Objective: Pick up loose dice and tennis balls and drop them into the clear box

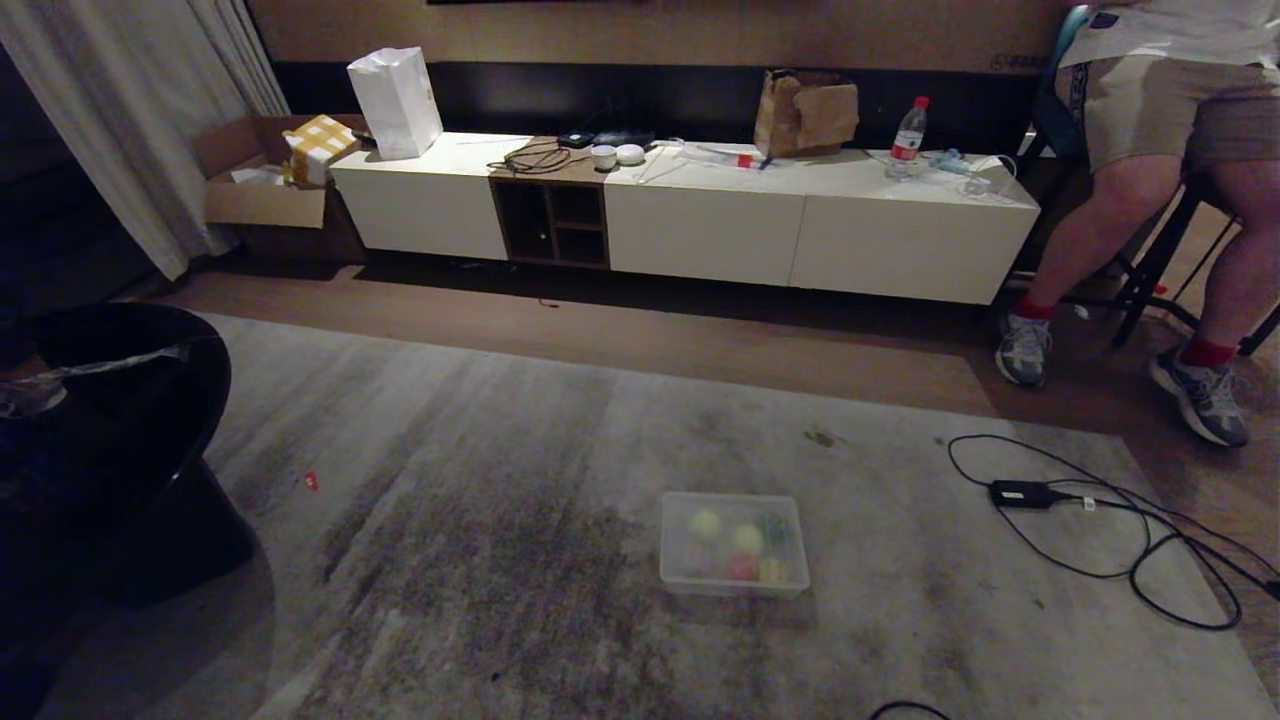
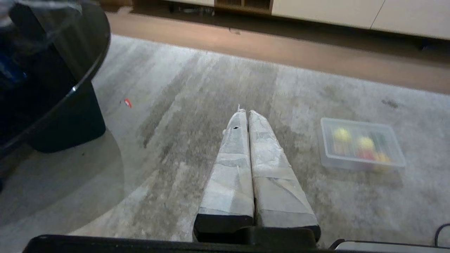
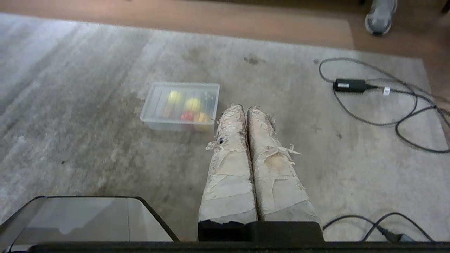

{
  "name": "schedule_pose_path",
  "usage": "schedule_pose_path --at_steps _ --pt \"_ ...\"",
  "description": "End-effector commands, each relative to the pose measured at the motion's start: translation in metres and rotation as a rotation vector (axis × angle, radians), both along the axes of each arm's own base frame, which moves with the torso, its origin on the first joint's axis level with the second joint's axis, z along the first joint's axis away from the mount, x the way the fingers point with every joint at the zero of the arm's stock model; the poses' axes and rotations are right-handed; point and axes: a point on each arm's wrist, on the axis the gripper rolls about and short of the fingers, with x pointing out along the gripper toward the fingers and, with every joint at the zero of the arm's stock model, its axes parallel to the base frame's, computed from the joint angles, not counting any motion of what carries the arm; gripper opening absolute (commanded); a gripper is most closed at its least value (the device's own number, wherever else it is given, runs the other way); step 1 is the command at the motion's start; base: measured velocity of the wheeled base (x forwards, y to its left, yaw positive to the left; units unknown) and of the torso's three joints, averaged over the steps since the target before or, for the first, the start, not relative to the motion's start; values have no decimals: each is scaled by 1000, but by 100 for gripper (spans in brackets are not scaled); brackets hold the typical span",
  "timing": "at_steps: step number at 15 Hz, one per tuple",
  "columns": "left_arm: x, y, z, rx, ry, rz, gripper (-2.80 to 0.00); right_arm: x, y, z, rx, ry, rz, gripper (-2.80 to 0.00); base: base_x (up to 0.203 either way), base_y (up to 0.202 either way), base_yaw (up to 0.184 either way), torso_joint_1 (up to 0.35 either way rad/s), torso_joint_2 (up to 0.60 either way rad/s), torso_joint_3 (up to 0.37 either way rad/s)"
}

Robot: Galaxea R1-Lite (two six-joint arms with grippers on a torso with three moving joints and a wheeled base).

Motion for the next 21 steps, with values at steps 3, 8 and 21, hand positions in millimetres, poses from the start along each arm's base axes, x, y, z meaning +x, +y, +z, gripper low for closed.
schedule_pose_path --at_steps 3,8,21 --pt "0 0 0 0 3 -1 -280 0 0 0 0 4 2 -280 0 0 0 4 4 204" --pt "0 0 0 8 3 -1 -280 0 0 0 -1 3 0 -280 0 0 0 1 1 136" --pt "0 0 0 32 2 -5 -280 0 0 0 0 4 -2 -280 1 -4 77 1 2 4"
